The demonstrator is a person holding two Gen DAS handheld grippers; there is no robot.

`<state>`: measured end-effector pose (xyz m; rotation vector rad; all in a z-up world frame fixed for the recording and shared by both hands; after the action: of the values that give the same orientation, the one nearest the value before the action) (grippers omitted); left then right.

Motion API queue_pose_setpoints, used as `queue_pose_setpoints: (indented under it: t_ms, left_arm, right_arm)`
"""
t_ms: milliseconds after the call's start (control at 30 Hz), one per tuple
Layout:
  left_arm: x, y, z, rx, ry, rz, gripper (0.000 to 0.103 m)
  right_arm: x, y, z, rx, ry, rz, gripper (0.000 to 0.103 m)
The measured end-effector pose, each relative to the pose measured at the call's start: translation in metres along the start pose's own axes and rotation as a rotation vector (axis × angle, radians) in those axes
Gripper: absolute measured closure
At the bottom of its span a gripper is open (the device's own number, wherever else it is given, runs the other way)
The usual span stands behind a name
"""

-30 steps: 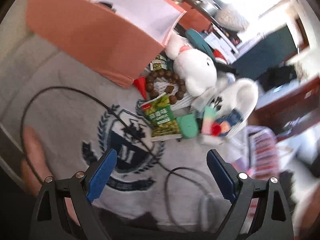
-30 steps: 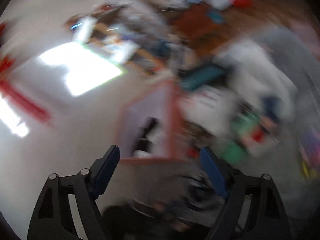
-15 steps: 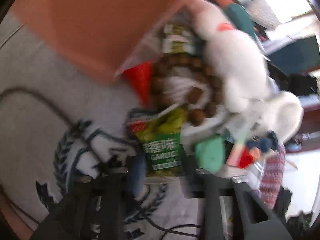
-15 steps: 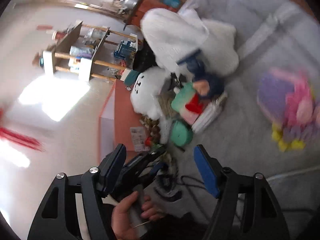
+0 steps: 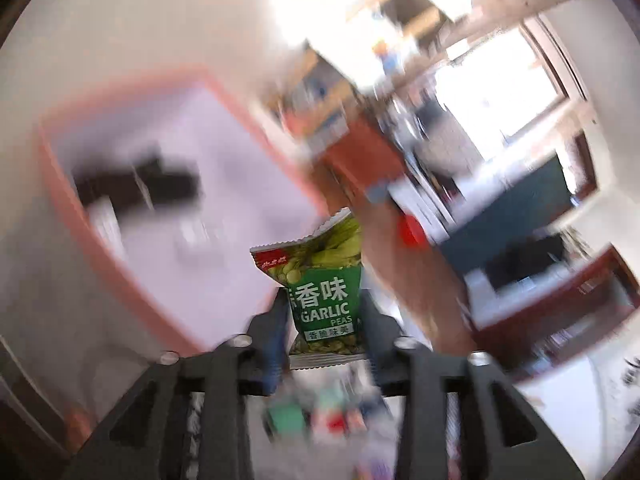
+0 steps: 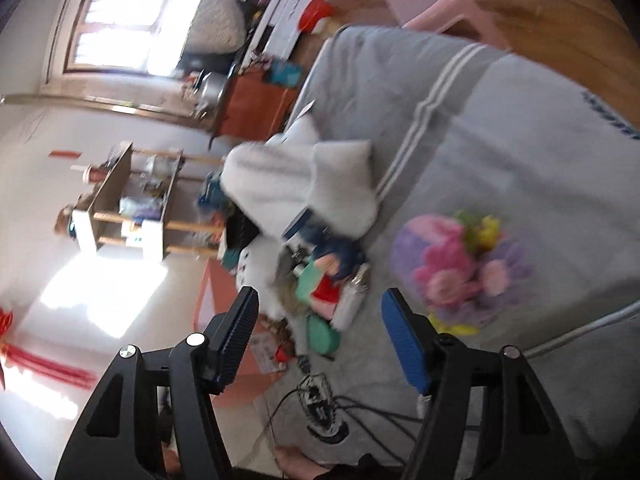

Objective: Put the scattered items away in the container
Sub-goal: 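Drop the green garlic peas bag into the box with left gripper while right gripper reaches for flower toy, then grasp the purple flower toy with the right gripper and drop it into the box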

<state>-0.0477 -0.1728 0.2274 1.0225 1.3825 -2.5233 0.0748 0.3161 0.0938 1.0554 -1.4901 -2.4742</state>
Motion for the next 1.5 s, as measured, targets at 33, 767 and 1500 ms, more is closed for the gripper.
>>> queue_pose_setpoints:
  t_ms: [33, 767, 1500]
  left_arm:
    - [0.004, 0.002, 0.009, 0.002, -0.013, 0.068, 0.0]
    - [0.049, 0.109, -0.198, 0.243, 0.458, 0.2, 0.0]
    - [0.08, 0.138, -0.204, 0.134, 0.551, 0.205, 0.0]
  right_arm:
    - [-0.001, -0.005, 0.001, 0.018, -0.004, -0.015, 0.038]
    - [0.061, -0.068, -0.004, 0.12, 0.188, -0.212, 0.05]
    - [0.075, 0.374, -0.083, -0.721, 0.101, 0.263, 0.003]
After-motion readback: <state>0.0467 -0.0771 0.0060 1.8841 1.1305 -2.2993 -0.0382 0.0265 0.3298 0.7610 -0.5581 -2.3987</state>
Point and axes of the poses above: each gripper's, at about its wrist camera, not at the fingertips, and x roughly the way its jaws point, y to its left, z to its top, the point moved 4 cm from there along x, roughly the way its jaws point, and after that the axes turned 13 degrees about -x, right-handed, at the moved point
